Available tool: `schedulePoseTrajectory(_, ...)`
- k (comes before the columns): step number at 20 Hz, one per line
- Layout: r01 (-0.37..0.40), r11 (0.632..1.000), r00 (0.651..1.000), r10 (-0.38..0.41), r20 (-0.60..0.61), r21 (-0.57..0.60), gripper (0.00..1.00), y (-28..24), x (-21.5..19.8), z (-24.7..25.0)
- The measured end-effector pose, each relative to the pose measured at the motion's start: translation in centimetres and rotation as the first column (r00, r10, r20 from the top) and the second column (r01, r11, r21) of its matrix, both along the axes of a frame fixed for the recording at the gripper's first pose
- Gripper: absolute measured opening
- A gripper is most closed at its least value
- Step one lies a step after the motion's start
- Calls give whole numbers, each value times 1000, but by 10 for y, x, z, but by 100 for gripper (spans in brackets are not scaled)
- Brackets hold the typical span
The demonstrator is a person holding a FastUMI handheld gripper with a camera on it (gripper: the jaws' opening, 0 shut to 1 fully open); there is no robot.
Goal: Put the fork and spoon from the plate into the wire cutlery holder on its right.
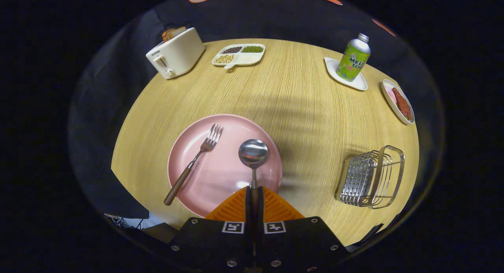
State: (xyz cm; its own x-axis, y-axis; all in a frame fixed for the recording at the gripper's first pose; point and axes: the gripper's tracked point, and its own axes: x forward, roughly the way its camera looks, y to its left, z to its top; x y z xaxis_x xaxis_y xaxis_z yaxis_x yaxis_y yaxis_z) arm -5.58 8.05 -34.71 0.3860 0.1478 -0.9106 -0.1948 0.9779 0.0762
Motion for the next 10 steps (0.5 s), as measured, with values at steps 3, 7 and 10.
schedulePoseTrajectory(3, 10, 1000, 999, -11, 47, 11, 4, -8, -2, 22)
schedulePoseTrajectory(7, 62, 998, 991, -63, 121, 16, 4, -39, -2, 60)
schedulePoseTrajectory(10, 128, 992, 979, -125, 163, -4, 4, -77, -5, 81)
